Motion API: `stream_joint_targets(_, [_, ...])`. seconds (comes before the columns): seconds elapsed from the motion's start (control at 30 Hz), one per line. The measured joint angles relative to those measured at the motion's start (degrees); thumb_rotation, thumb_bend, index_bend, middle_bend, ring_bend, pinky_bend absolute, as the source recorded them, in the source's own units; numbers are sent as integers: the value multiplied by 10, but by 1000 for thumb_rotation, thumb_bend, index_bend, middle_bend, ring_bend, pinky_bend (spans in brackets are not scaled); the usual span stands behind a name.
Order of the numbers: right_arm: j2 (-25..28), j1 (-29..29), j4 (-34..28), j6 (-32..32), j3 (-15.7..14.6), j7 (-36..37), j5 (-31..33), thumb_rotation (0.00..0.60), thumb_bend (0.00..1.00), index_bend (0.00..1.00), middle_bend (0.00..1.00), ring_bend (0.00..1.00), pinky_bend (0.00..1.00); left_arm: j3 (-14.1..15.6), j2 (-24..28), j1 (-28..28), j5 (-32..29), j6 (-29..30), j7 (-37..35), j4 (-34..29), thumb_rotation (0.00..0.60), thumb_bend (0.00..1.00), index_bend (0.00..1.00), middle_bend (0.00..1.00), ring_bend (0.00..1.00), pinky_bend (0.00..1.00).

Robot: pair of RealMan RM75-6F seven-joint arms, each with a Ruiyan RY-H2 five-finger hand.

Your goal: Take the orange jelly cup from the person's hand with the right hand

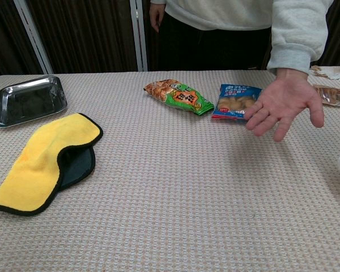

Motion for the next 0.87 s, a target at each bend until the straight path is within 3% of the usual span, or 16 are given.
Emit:
stream_joint_targets(0.07, [-10,2,4,-6,2,-13,15,600,319,496,351,246,350,0,0,0,0,-1,0,0,600,202,0,0,0,0])
stream_joint_targets(0.17, [-14,3,3,-10,6,-29,31,600,287,394,229,103,239,1,1,-1,-1,-5,0,-1,600,204,0,0,0,0])
stream_joint_targets(0.27, [-13,4,-5,-13,9,-35,42,600,247,303,131,21,141,1,2,-2,-2,-6,0,-2,600,203,0,0,0,0])
stream_joint_targets(0.37, [-7,4,-13,-15,11,-39,53,600,213,217,37,0,55,1,3,-1,-2,-6,0,-3,600,203,0,0,0,0])
stream_joint_targets(0.63, [26,-1,-51,-5,24,-44,82,600,189,184,0,0,7,1,3,-1,-3,-6,-1,-4,600,204,0,0,0,0])
stream_joint_targets(0.87, [45,-21,-32,49,22,-3,1,600,183,175,0,0,0,2,3,-1,0,-6,-2,-3,600,204,0,0,0,0])
